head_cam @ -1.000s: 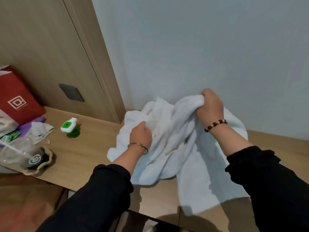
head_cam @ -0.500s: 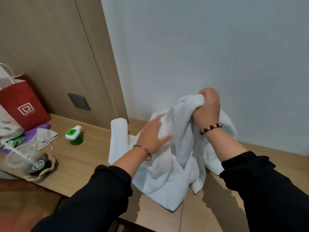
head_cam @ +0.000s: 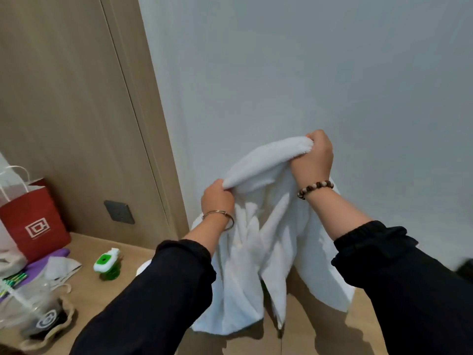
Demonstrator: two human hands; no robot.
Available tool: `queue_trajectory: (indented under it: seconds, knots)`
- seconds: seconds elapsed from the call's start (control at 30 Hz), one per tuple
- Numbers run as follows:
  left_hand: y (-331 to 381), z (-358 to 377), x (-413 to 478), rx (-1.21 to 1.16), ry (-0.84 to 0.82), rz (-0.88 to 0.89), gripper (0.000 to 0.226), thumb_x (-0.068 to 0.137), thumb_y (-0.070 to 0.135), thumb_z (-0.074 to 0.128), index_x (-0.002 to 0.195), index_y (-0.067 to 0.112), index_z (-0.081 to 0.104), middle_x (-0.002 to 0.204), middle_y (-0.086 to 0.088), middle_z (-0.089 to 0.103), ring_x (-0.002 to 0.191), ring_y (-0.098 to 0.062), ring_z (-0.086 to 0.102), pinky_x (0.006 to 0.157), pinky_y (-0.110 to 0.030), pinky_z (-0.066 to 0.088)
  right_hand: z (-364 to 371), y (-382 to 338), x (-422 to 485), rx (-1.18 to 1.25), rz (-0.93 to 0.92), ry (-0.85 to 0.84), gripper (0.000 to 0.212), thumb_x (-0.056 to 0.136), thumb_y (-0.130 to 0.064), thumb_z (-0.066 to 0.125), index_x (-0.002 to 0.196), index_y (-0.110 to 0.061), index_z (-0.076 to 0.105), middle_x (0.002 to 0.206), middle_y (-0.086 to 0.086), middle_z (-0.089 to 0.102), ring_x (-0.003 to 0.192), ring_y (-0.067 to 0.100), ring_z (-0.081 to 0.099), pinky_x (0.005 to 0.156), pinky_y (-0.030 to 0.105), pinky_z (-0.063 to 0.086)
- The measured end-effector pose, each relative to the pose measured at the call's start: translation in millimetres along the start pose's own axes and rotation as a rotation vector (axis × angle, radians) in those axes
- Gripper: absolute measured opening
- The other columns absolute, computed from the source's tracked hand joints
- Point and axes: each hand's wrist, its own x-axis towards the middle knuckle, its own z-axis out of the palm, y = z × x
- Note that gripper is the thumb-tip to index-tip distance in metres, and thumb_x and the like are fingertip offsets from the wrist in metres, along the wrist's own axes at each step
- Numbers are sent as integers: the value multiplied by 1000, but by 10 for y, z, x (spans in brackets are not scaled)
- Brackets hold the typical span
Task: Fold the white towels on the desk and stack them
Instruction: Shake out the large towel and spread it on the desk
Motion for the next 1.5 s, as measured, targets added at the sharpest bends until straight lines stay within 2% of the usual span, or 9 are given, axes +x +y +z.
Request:
queue_trajectory:
  seconds: [0.27, 0.37, 0.5, 0.77, 0.93, 1.07, 1.17, 1.33, 1.5]
  knots:
    - [1265, -996, 699, -596, 285, 295, 16, 78, 13, 33, 76, 16, 49, 75, 4, 52, 64, -10, 42, 47, -12, 31, -308, -540, 691, -131, -427, 265, 21, 66, 9, 40, 83, 4, 53, 88, 24, 53, 84, 36, 47, 67, 27, 26]
    - [1155, -982, 732, -30, 281, 589, 30, 84, 3, 40, 106, 14, 56, 94, -9, 62, 81, -29, 55, 63, -28, 33, -477, -405, 775, -342, -481, 318, 23, 64, 5, 44, 83, -3, 54, 87, 19, 55, 83, 35, 49, 67, 32, 22]
    - [649, -644, 665, 494, -203, 637, 46, 87, 6, 42, 125, 30, 53, 115, -8, 61, 104, -32, 56, 78, -34, 41, -588, 160, 544, -722, -435, 48, 32, 57, 11, 52, 83, -7, 57, 85, 16, 56, 85, 35, 49, 70, 35, 18]
    - [-27, 125, 308, 371, -141, 326, 33, 90, 6, 46, 118, 15, 60, 115, -12, 54, 107, -30, 49, 79, -35, 40, -375, 952, 31, -705, 10, -417, 22, 78, 5, 47, 94, -9, 50, 106, 15, 54, 103, 35, 47, 72, 33, 31]
    - [-522, 631, -412, 460, -267, 559, 26, 88, 24, 54, 112, 13, 55, 108, -9, 54, 102, -30, 49, 77, -37, 37, -293, 1404, -561, -940, 1, -526, 74, 84, -25, 66, 145, -14, 26, 152, 16, 21, 140, 33, 19, 115, 44, 15]
    - [-1046, 973, -894, 674, -658, 397, 64, 83, 57, 55, 133, 21, 40, 133, -5, 44, 124, -26, 37, 97, -37, 35, -227, 1765, -1182, -1035, -62, -836, 92, 83, -58, 56, 150, -18, 8, 158, 13, -1, 145, 31, -1, 114, 55, 7]
    - [-1388, 1132, -1072, 784, -809, 306, 99, 75, 65, 58, 150, 22, 9, 157, -6, 10, 144, -27, 6, 115, -43, 13, -238, 2062, -1565, -1113, 80, -1143, 113, 75, -68, 60, 149, -27, -14, 155, 7, -25, 143, 30, -19, 111, 62, 3]
    - [-1770, 1334, -1223, 875, -907, 329, 102, 81, 42, 62, 150, 24, -11, 158, -9, -12, 145, -27, -9, 118, -44, 7, -123, 2415, -1880, -1167, 155, -1418, 122, 70, -50, 74, 145, -38, -22, 152, 7, -33, 143, 33, -20, 108, 66, 10]
    - [-1853, 1360, -1205, 818, -955, 282, 113, 74, 14, 73, 150, 27, -11, 157, -9, -5, 143, -30, 3, 116, -37, 17, -26, 2595, -1853, -1250, 23, -1375, 98, 80, -24, 66, 150, -32, -2, 156, 9, -12, 142, 36, 1, 105, 57, 27]
